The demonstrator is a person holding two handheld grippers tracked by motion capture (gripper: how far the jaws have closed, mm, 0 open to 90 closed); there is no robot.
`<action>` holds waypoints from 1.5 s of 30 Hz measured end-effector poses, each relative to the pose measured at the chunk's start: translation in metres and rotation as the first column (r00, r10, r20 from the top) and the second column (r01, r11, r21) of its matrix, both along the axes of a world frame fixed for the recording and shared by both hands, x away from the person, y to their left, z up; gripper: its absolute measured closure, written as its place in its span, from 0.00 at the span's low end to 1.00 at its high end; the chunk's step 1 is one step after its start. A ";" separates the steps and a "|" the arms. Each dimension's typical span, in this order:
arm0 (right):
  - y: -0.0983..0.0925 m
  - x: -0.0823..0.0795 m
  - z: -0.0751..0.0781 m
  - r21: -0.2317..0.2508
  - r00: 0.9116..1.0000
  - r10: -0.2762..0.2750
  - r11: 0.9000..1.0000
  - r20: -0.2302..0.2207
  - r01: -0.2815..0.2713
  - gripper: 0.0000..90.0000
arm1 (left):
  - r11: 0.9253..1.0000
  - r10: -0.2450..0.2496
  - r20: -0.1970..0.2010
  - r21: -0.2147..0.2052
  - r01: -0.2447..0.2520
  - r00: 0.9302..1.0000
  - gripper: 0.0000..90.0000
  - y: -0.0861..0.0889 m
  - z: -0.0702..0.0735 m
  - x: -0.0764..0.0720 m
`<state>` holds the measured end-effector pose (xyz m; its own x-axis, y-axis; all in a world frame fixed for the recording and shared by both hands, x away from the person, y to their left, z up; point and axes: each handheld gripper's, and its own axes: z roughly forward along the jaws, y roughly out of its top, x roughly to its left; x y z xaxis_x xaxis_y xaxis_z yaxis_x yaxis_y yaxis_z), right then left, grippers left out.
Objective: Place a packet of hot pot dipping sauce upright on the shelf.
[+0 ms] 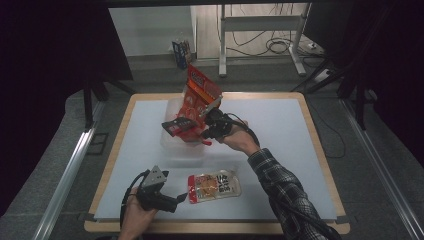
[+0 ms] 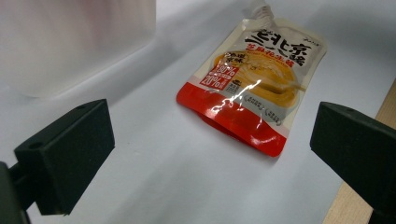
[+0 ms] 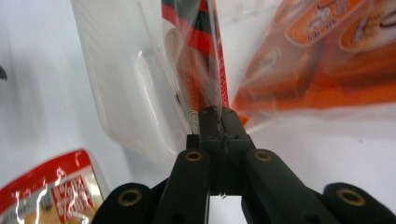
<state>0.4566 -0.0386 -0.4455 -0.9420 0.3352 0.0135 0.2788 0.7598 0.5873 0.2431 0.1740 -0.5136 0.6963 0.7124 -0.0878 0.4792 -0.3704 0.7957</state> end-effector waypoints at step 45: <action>-0.009 -0.016 -0.004 0.076 0.998 -0.051 0.996 0.047 0.048 0.34 | 0.999 0.011 -0.019 0.054 -0.010 1.000 0.00 -0.003 -0.004 0.002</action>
